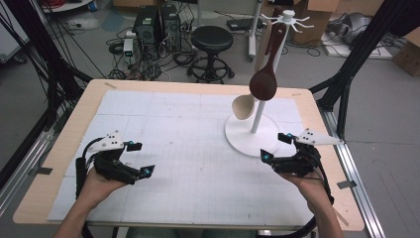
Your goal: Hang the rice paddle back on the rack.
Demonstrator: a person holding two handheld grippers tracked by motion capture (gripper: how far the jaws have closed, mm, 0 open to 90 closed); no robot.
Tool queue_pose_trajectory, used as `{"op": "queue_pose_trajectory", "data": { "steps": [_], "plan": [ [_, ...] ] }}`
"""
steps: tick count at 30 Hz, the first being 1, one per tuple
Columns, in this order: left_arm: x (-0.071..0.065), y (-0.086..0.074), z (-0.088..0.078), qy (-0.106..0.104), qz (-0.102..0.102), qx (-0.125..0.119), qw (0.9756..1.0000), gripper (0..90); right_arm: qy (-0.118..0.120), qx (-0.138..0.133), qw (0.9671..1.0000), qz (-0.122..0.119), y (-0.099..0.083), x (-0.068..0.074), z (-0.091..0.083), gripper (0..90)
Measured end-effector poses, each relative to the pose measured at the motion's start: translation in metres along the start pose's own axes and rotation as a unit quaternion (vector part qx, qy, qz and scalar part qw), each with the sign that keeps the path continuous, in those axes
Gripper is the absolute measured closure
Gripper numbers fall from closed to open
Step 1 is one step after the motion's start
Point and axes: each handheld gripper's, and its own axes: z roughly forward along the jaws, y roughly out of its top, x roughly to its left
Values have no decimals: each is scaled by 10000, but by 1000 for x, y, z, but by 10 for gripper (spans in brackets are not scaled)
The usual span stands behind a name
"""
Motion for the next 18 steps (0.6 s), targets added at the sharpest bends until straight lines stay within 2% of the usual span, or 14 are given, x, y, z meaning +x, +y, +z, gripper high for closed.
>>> {"op": "queue_pose_trajectory", "data": {
  "steps": [6,8,11,18],
  "plan": [
    [1,-1,-1,18,-21,-8,10000,57,-81,70,9999,-12,-11,1,-1,82],
    [2,-1,-2,35,-24,-11,10000,57,-139,78,9999,28,-15,2,0,18],
    [3,-1,-3,34,-37,-27,10000,57,-107,145,9998,-32,-21,3,0,18],
    [6,-3,-6,84,-98,-60,9999,57,-73,188,9998,41,-34,4,-3,10]
  ]
}}
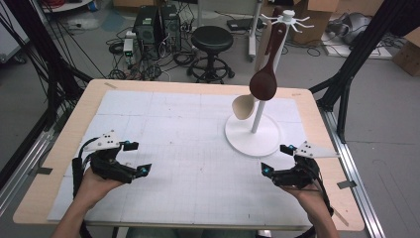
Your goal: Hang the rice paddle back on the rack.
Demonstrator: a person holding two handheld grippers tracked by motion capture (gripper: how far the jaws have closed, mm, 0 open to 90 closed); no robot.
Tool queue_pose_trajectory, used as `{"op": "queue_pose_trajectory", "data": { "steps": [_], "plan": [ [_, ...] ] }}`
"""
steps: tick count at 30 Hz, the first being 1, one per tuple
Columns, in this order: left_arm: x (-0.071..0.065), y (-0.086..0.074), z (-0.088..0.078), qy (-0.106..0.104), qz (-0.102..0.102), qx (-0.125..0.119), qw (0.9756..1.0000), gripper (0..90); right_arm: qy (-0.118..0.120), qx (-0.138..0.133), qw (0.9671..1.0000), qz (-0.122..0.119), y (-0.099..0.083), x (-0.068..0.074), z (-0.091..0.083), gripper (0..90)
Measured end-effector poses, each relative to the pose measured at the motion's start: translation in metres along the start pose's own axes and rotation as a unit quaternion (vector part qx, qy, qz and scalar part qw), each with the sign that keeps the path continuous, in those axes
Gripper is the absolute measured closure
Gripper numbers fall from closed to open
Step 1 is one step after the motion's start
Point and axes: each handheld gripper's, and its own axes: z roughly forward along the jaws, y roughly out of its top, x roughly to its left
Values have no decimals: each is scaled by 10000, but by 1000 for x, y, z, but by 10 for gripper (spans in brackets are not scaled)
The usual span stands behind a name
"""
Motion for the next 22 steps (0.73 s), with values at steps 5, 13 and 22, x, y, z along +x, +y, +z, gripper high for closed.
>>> {"op": "queue_pose_trajectory", "data": {
  "steps": [5,13,22],
  "plan": [
    [2,-1,-1,25,-20,14,10000,57,0,38,10000,49,-10,1,-4,10],
    [4,-4,-2,44,-66,18,10000,57,2,63,9999,123,-22,2,-12,11],
    [6,-6,-1,63,-61,67,9999,57,51,5,9998,191,-34,4,-15,11]
  ]
}}
